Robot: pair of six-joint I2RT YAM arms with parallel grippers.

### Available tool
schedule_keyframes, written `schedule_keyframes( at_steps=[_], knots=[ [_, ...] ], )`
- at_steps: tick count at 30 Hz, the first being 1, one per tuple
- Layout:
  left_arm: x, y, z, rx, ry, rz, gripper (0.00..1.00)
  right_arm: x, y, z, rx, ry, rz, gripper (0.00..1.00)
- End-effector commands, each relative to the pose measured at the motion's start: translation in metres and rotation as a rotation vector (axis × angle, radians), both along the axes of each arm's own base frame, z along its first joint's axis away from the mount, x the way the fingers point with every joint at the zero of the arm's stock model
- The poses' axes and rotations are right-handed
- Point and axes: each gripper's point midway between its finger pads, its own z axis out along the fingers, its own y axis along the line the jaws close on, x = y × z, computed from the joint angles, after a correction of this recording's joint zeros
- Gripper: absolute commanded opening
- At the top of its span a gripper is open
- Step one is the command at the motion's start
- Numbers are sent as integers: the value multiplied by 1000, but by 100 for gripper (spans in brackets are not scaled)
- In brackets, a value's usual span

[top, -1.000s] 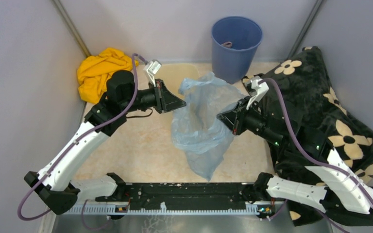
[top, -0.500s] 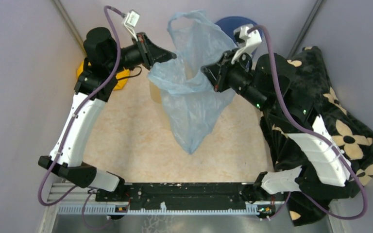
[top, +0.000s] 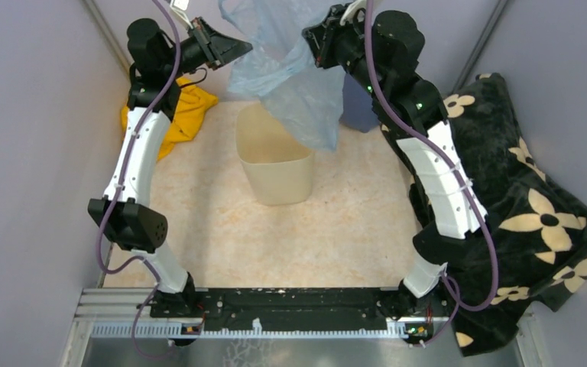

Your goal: Put the trash bags into the trash bin

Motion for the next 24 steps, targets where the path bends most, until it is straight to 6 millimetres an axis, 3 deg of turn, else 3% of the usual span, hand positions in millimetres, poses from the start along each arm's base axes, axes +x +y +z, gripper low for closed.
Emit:
schedule_keyframes(
  at_steps=[1,5,9,13,16,24],
  knots=[
    [-38,10,63,-44,-176,-69,0,-29,13,45,84,-108,165,0],
    [-46,21,66,-46,-147,-102,0,-33,24,42,85,-101,229,0],
    [-51,26,68,-33,-175,-86,0,-33,36,23,71,-78,284,0],
    [-43,27,46,-13,-162,-67,0,-18,50,-16,26,-25,294,0],
    [-35,27,29,-15,-135,-66,0,-7,57,-33,9,-9,289,0],
    [-31,26,32,-12,-152,-69,0,15,63,-38,-28,11,275,0]
  ],
)
